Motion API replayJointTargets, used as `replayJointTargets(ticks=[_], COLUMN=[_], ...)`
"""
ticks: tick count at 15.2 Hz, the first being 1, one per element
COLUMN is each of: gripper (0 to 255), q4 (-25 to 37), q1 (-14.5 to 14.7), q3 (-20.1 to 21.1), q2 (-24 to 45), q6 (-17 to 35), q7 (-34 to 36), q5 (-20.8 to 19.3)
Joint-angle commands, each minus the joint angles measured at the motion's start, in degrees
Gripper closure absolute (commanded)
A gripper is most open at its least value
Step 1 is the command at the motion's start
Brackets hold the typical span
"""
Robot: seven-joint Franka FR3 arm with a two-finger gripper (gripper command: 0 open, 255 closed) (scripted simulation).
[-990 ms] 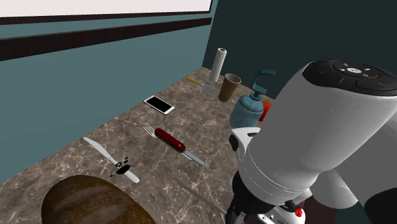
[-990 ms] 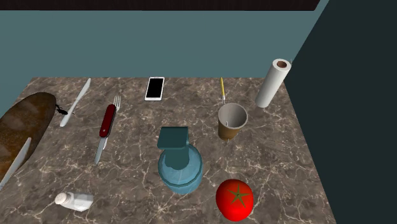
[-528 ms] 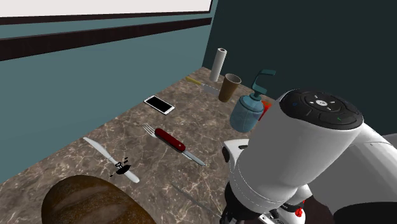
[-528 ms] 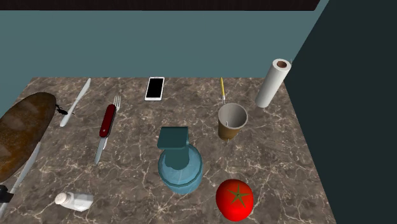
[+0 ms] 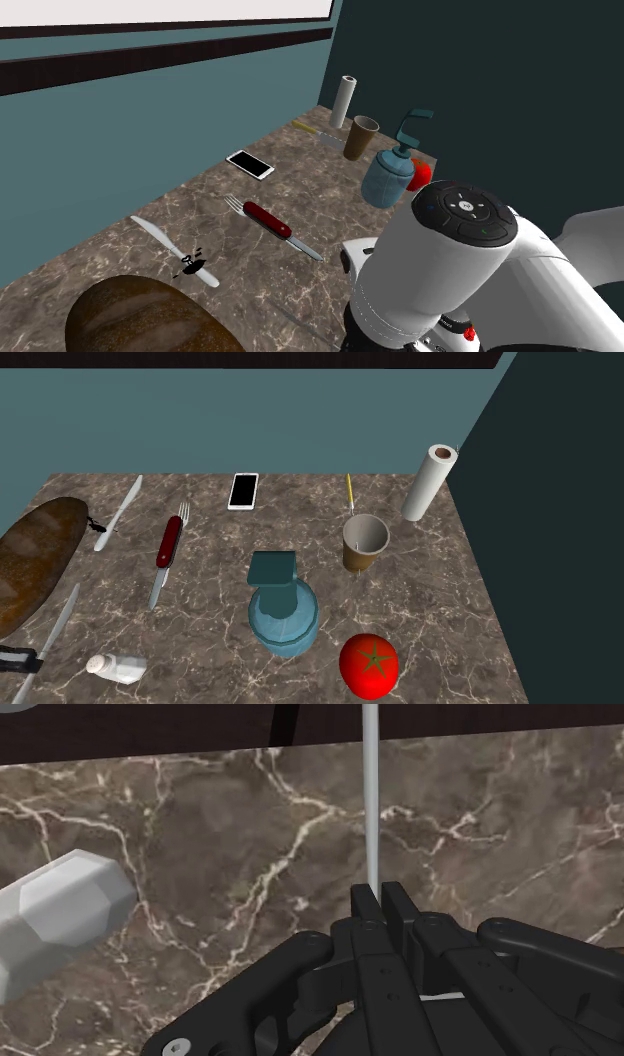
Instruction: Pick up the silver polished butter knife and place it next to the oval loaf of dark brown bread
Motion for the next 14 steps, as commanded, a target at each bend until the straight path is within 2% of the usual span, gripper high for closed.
replayJointTargets(ticks=[1, 10, 11, 14], gripper=[255, 255, 0, 0], q4=[-0.8, -1.2, -1.2, -1.2], q1=[-0.1, -0.1, -0.1, -0.1], q3=[0.9, 1.4, 1.4, 1.4], q2=[1.0, 1.5, 1.5, 1.5], q6=[1.8, 2.8, 2.8, 2.8], q7=[0.0, 0.0, 0.0, 0.0], q5=[0.6, 0.8, 0.8, 0.8])
